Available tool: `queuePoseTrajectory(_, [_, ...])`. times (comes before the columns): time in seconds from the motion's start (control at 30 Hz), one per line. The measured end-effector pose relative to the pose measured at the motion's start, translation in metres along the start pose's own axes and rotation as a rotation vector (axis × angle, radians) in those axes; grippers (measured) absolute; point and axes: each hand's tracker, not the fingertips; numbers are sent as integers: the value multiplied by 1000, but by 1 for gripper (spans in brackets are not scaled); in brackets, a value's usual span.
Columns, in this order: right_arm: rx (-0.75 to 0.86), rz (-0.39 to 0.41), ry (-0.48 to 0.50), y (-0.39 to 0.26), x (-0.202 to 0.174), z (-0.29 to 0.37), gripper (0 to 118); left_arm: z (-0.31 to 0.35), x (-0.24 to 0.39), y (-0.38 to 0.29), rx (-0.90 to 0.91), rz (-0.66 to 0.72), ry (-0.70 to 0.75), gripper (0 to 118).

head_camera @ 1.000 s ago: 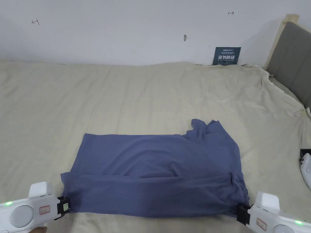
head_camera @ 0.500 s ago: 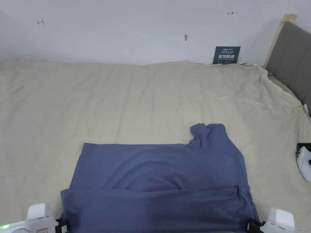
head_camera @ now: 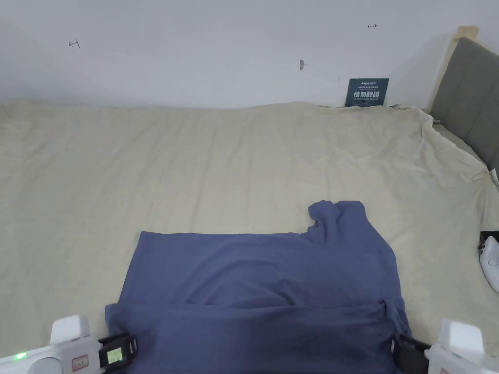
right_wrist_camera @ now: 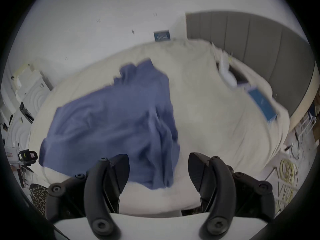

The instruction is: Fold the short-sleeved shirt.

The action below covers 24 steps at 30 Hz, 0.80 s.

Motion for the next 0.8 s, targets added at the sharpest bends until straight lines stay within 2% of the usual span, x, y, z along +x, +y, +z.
queuePoseTrajectory(0.17, [244,64,39,51,-26,56,74,52,32,35,221,-88,-7,99])
queuePoseTrajectory(0.33, [409,119,35,71,-50,81,74,84,59,53,434,-126,10,95])
queuePoseTrajectory(0.4, [457,128,28,72,-57,85,72,89,67,54,518,-148,27,77])
queuePoseTrajectory(0.43, [474,133,28,73,-60,85,68,90,70,54,544,-169,18,60])
queuePoseTrajectory(0.47, [492,134,41,72,-61,86,57,91,73,54,557,-180,9,30])
queuePoseTrajectory(0.5, [520,126,54,72,-63,87,41,92,76,55,558,-195,5,12])
queuePoseTrajectory(0.53, [530,120,53,72,-65,88,20,91,77,56,565,-202,1,3])
queuePoseTrajectory(0.57, [531,123,47,74,-67,87,0,91,78,56,578,-209,-8,0])
queuePoseTrajectory(0.8, [530,117,59,89,-66,77,0,75,82,78,545,-210,-48,0])
